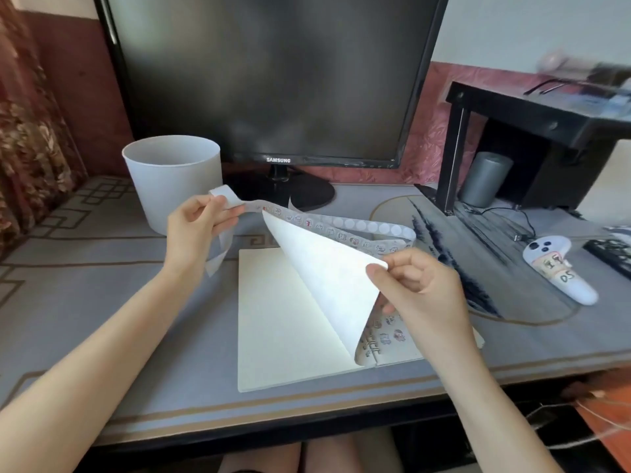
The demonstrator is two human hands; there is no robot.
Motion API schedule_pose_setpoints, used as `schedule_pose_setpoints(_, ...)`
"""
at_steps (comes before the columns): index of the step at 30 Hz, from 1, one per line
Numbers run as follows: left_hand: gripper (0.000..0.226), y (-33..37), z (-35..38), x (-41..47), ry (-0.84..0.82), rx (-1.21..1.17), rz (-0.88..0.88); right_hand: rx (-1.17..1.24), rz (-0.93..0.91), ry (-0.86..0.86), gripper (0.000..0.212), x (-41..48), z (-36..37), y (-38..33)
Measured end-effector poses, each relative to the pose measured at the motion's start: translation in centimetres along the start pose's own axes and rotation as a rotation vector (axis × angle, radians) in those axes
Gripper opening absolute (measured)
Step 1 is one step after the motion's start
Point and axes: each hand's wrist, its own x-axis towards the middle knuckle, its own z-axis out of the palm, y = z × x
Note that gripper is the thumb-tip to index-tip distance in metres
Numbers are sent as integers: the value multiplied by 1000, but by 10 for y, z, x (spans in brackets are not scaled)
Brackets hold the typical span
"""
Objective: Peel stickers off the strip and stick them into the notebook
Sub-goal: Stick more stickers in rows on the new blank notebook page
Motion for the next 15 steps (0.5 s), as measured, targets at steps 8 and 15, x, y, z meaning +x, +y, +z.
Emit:
schedule_pose_setpoints(8,12,5,19,1,-74,141,-126,-129,5,236,12,6,-50,22)
schedule_pose_setpoints(15,8,0,30,-4,-199,260,-221,-261,64,282,14,5,-79,51)
